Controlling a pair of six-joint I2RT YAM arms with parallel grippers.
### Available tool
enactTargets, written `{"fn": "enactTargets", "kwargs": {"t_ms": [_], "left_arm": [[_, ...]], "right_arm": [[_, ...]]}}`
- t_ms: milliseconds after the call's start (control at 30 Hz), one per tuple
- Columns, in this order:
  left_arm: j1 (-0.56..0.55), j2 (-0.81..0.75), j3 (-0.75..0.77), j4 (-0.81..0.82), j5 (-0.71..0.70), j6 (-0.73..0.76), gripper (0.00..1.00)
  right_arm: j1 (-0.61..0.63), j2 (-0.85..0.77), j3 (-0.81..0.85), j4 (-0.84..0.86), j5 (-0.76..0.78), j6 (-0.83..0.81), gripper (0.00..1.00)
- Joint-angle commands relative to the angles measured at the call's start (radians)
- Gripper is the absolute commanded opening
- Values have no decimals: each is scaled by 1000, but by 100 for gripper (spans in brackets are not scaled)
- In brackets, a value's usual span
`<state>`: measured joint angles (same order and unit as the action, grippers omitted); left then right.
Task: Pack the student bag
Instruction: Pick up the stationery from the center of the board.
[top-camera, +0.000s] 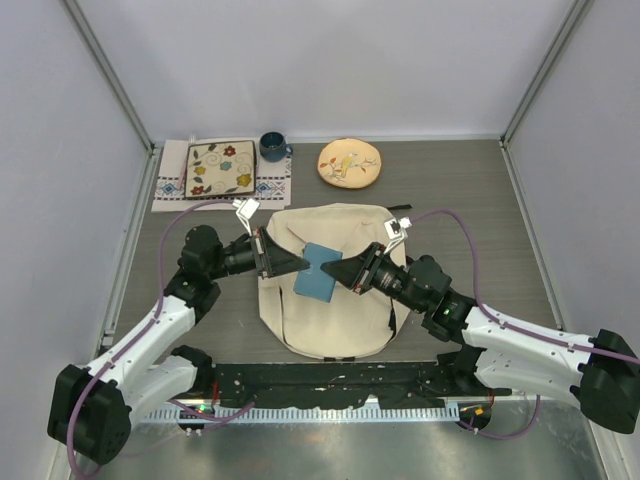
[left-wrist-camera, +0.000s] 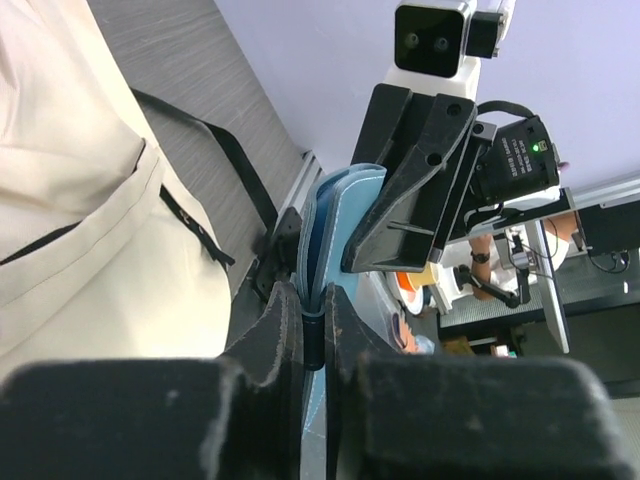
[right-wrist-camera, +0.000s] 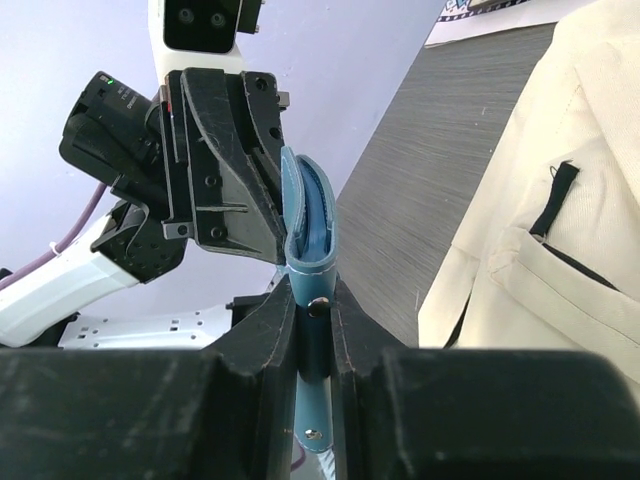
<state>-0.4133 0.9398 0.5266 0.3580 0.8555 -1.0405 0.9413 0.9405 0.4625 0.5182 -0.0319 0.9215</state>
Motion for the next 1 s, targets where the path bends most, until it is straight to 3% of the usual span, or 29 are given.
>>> {"fn": "enactTargets", "kwargs": {"t_ms": [0, 100, 200, 300, 533, 767, 933, 967], "left_arm": [[-5, 1, 13, 52, -1, -1, 0], [-5, -4, 16, 50, -10, 0, 0], [-5, -15, 18, 41, -26, 5, 0], [-5, -24, 23, 33, -35, 11, 0], [-5, 7, 49, 29, 3, 22, 0], [-5, 73, 78, 39, 99, 26, 0], [-5, 71, 79, 7, 88, 45, 0], [-5, 70, 79, 3, 88, 49, 0]], "right_arm": [[5, -22, 4, 57, 7, 5, 27], [5, -29, 2, 34, 12, 0, 47], [4, -43, -4, 10, 18, 0, 62], [4, -65, -24, 0, 23, 8, 67], [5, -69, -45, 22, -28, 17, 68], [5, -14, -36, 81, -71, 28, 61], [4, -3, -38, 105, -80, 31, 33], [5, -5, -39, 105, -77, 31, 24]]}}
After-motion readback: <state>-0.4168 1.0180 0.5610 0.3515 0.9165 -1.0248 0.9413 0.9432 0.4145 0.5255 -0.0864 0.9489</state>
